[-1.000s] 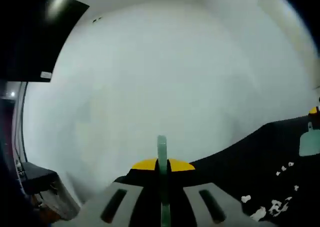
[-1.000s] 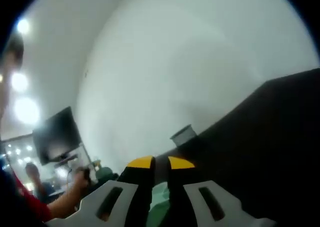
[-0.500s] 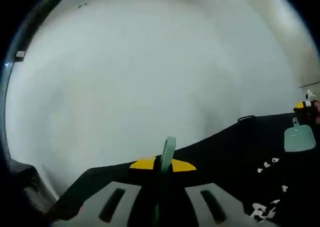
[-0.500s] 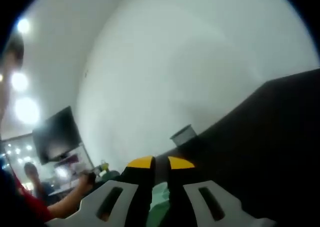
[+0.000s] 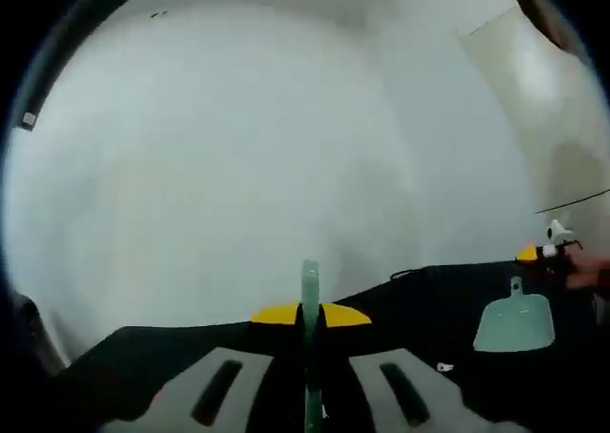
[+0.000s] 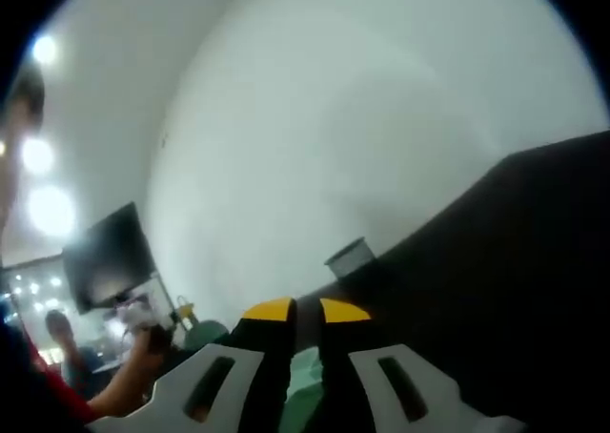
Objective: Pick up the broom and sweep the trash on the tabletop into the dustpan.
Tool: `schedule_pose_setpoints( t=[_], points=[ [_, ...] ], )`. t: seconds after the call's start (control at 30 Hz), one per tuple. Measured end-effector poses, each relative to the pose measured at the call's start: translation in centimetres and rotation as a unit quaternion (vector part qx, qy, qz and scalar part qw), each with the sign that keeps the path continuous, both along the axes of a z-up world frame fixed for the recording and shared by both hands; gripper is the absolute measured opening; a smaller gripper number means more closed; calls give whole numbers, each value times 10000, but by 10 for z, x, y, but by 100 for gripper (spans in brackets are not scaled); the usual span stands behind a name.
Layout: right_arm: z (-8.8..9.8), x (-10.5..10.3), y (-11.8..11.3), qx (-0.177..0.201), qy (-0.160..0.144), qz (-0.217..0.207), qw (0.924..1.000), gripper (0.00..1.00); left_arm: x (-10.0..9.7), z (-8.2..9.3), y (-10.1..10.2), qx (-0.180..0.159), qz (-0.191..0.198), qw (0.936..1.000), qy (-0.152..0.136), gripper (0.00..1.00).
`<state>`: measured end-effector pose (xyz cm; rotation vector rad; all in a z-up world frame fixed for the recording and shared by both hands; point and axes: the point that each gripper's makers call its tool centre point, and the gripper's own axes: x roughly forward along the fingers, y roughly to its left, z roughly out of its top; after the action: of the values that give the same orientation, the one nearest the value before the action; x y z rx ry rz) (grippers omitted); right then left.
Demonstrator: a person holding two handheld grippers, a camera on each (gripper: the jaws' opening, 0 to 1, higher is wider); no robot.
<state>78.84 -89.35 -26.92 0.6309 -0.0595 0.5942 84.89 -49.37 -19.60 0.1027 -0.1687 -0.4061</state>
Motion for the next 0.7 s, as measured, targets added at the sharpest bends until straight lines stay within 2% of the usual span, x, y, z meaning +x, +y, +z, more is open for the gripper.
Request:
schedule_pose_setpoints(
  t=[0.07,0.13,0.3,0.37,0.4,0.53,0.57,0.67,0.7],
  points=[
    [0,0,0,1,0,7,10000,12,-3,5,2,72,109,9999,-80,4],
    [0,0,0,11,0,8,10000,12,-7,10,12,-8,290,9995,-102,4],
    [1,-1,0,27,-12,6,10000,12,-36,31,60,-161,1122,9927,-413,4],
    [1,-1,0,41,-19,10,10000,12,-54,40,85,-148,1558,9863,-529,4],
    [1,-1,0,35,-20,11,10000,12,-64,37,102,-87,1887,9811,-412,4],
    [2,-1,0,35,-34,10,10000,12,-84,43,128,-232,2051,9766,-606,4],
    [2,-2,0,42,-36,11,10000,12,-87,44,135,-474,2065,9754,-608,4],
    [2,-2,-1,45,-41,7,10000,12,-90,33,156,-325,2329,9710,-435,4],
    [2,-2,-1,51,-46,0,10000,12,-91,29,160,-370,2366,9701,-388,4]
  ],
)
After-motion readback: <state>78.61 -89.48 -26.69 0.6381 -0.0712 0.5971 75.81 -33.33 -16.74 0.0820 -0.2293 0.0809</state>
